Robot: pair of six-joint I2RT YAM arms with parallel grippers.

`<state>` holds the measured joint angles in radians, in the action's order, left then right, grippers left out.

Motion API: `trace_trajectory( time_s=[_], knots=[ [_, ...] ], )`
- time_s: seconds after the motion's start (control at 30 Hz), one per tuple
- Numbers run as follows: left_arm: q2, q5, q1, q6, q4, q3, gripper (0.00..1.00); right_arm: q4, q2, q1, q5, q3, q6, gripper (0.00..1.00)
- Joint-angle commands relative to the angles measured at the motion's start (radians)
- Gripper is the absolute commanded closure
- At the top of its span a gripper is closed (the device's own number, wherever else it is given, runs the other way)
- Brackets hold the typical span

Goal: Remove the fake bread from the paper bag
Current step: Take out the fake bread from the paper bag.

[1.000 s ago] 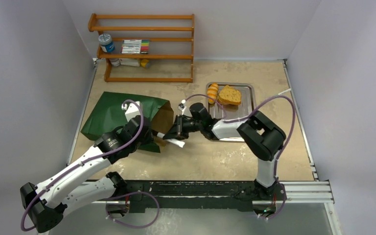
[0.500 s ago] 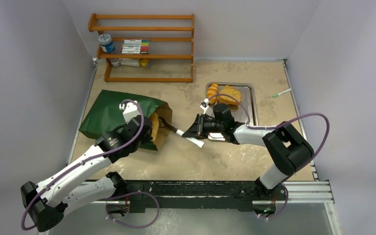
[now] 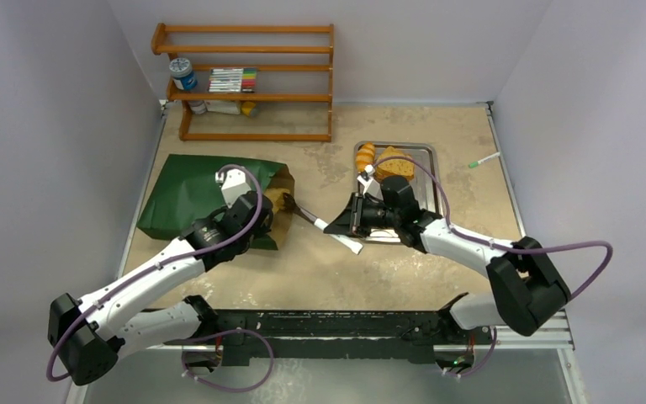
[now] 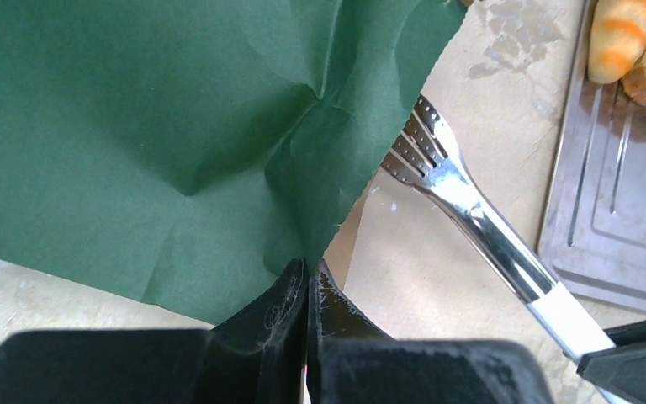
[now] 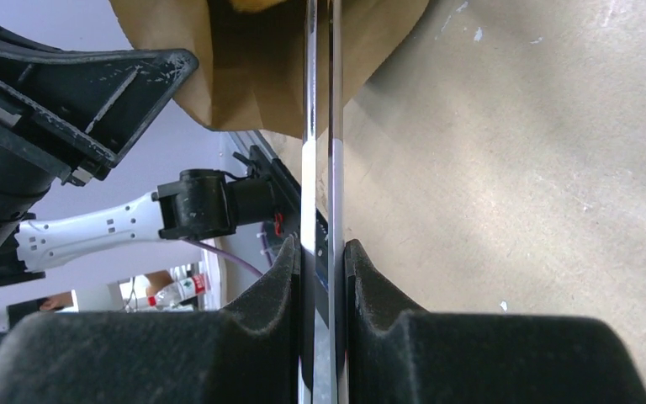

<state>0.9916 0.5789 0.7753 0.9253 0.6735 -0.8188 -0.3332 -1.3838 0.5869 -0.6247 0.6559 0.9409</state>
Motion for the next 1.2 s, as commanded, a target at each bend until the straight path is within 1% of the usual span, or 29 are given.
trace_trajectory(
  time_s=[0.0, 0.23, 0.33, 0.67, 0.83, 1.03, 1.17],
  knots=[
    [0.031, 0.02, 0.012, -0.006, -0.131, -0.038, 1.0, 0.039, 0.077, -0.004, 0.056, 0.027, -0.019, 1.0],
    [0.177, -0.018, 0.048, -0.107, -0.224, -0.136, 1.0, 0.129, 0.152, -0.004, 0.15, 0.05, -0.008, 1.0],
    [0.222, -0.034, 0.057, -0.127, -0.248, -0.161, 1.0, 0.172, 0.175, -0.005, 0.194, 0.066, -0.004, 1.0],
    [0.228, -0.03, 0.059, -0.15, -0.247, -0.177, 1.0, 0.307, 0.281, -0.005, 0.377, 0.111, 0.018, 1.0],
    [0.244, -0.055, 0.059, -0.169, -0.267, -0.182, 1.0, 0.383, 0.329, -0.008, 0.464, 0.132, 0.025, 1.0],
    [0.312, -0.105, 0.059, -0.219, -0.333, -0.227, 1.0, 0.463, 0.393, -0.013, 0.518, 0.132, 0.046, 1.0],
    [0.393, -0.159, 0.064, -0.252, -0.365, -0.299, 1.0, 0.516, 0.445, -0.013, 0.554, 0.13, 0.062, 1.0]
  ],
)
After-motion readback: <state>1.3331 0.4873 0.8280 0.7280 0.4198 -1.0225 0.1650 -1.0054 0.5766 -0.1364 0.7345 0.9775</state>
